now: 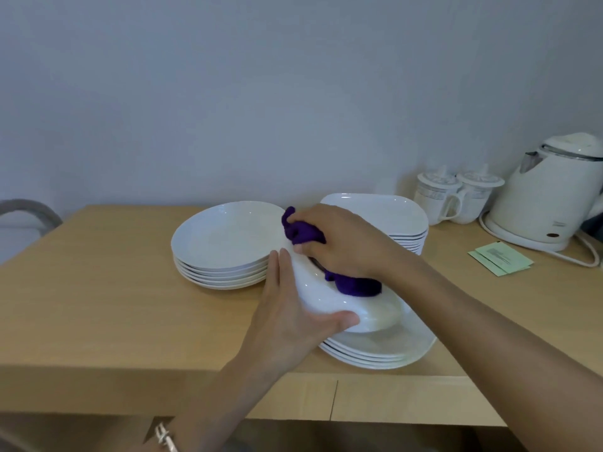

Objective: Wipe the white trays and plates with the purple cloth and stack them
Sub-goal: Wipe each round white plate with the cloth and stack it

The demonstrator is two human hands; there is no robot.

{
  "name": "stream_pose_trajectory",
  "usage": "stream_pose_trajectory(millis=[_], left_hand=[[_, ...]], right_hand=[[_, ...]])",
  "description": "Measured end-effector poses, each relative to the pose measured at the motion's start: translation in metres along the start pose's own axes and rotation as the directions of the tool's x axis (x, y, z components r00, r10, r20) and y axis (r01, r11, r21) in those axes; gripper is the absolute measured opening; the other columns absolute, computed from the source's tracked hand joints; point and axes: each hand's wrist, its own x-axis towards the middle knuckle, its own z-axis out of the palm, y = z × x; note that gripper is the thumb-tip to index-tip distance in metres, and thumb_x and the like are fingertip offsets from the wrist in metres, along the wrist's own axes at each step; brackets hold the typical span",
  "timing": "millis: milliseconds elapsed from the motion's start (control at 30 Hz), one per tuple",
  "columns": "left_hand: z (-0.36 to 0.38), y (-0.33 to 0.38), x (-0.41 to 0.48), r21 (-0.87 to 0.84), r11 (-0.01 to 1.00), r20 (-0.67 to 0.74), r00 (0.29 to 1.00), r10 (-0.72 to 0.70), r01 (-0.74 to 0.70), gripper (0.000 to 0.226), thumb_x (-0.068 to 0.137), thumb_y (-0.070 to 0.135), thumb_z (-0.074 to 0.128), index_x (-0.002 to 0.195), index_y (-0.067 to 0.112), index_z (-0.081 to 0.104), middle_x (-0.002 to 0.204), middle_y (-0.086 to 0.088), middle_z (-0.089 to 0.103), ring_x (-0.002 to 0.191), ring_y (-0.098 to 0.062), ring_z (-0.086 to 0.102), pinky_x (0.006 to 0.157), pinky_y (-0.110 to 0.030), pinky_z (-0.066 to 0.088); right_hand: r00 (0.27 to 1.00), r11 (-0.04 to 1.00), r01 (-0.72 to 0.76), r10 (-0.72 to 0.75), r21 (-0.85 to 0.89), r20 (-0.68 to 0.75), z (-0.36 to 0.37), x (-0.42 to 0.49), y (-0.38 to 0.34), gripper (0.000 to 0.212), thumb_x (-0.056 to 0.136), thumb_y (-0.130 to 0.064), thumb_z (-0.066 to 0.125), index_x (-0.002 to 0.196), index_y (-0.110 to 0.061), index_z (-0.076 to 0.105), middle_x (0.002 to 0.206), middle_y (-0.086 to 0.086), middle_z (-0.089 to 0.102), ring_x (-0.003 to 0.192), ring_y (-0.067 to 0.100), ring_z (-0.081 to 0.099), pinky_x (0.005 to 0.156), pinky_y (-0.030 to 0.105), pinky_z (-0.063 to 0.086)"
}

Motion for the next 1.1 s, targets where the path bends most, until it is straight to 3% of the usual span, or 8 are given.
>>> stream_pose_trajectory(millis=[67,133,400,600,700,767,900,1100], left_hand=[[0.002,0.0,-0.001,0.008,1.0,-0.037,0.999,0.0,0.0,0.105,0.042,0.065,0.074,0.127,0.023,0.027,0.118,0.006,0.034,0.113,-0.015,0.04,0.084,-0.026,0.047],[0.003,-0.002,0.0,0.03,0.999,-0.035,0.999,-0.008,0.009,0.115,0.041,0.068,0.074,0.134,0.023,0.023,0.132,0.001,0.03,0.125,-0.019,0.034,0.094,-0.033,0.047],[0.001,0.0,0.0,0.186,0.982,-0.024,0.999,-0.039,0.043,0.124,0.041,0.077,0.064,0.14,0.019,0.018,0.146,0.001,0.02,0.138,-0.024,0.02,0.106,-0.047,0.035],[0.002,-0.001,-0.001,0.243,0.97,-0.033,0.999,-0.01,0.018,0.128,0.042,0.08,0.059,0.144,0.02,0.012,0.151,0.004,0.014,0.142,-0.017,0.01,0.112,-0.043,0.026],[0.004,-0.006,0.001,0.22,0.975,-0.048,0.998,0.044,-0.032,0.131,0.042,0.084,0.057,0.144,0.011,0.018,0.147,-0.009,0.024,0.14,-0.025,0.019,0.11,-0.045,0.03],[0.004,-0.008,0.001,0.159,0.985,-0.052,0.996,0.072,-0.063,0.13,0.044,0.085,0.059,0.146,0.014,0.021,0.143,-0.007,0.031,0.137,-0.025,0.028,0.108,-0.045,0.035],[0.003,-0.006,0.0,0.108,0.992,-0.072,0.995,0.067,-0.059,0.116,0.044,0.075,0.068,0.14,0.025,0.027,0.129,0.007,0.038,0.126,-0.014,0.039,0.103,-0.039,0.041],[0.001,0.0,0.001,0.25,0.966,-0.024,0.998,-0.061,0.065,0.126,0.043,0.076,0.064,0.144,0.021,0.013,0.149,0.004,0.02,0.141,-0.02,0.018,0.111,-0.043,0.03]], right_hand=[[0.996,0.999,-0.039,0.041,-0.025,0.077,-0.004,0.019,0.002,0.027,0.091,-0.028,0.059,0.117,-0.024,0.058,0.109,-0.004,0.058,0.097,0.016,0.052,0.085,0.031,0.043],[0.993,0.995,-0.067,0.074,-0.076,0.096,-0.007,0.035,0.012,0.032,0.09,-0.028,0.058,0.123,-0.026,0.056,0.117,-0.001,0.056,0.104,0.019,0.052,0.09,0.032,0.043],[0.954,0.964,-0.26,0.266,0.062,-0.136,-0.021,0.002,0.058,0.03,0.093,-0.017,0.055,0.122,-0.022,0.057,0.114,-0.004,0.057,0.1,0.011,0.048,0.081,0.019,0.03],[0.949,0.982,-0.188,0.182,0.004,-0.258,-0.011,-0.052,0.042,0.023,0.088,-0.016,0.063,0.11,-0.009,0.064,0.108,0.002,0.064,0.099,0.015,0.051,0.078,0.019,0.033],[0.973,1.0,-0.01,0.016,0.027,-0.229,0.004,-0.056,0.015,0.032,0.086,-0.019,0.066,0.118,-0.013,0.063,0.114,0.003,0.064,0.104,0.012,0.049,0.086,0.012,0.031],[0.983,0.997,0.069,-0.063,0.026,-0.17,0.015,-0.038,0.001,0.036,0.086,-0.024,0.062,0.121,-0.017,0.061,0.114,0.002,0.064,0.105,0.014,0.051,0.092,0.023,0.037],[0.997,0.995,-0.022,0.015,-0.092,-0.075,0.023,0.02,-0.01,0.032,0.089,-0.027,0.057,0.121,-0.023,0.057,0.114,0.002,0.058,0.106,0.023,0.052,0.089,0.039,0.045],[0.97,0.961,-0.241,0.237,-0.137,-0.048,-0.004,0.066,0.043,0.033,0.087,-0.025,0.061,0.119,-0.019,0.061,0.124,0.004,0.06,0.115,0.025,0.053,0.091,0.03,0.041]])
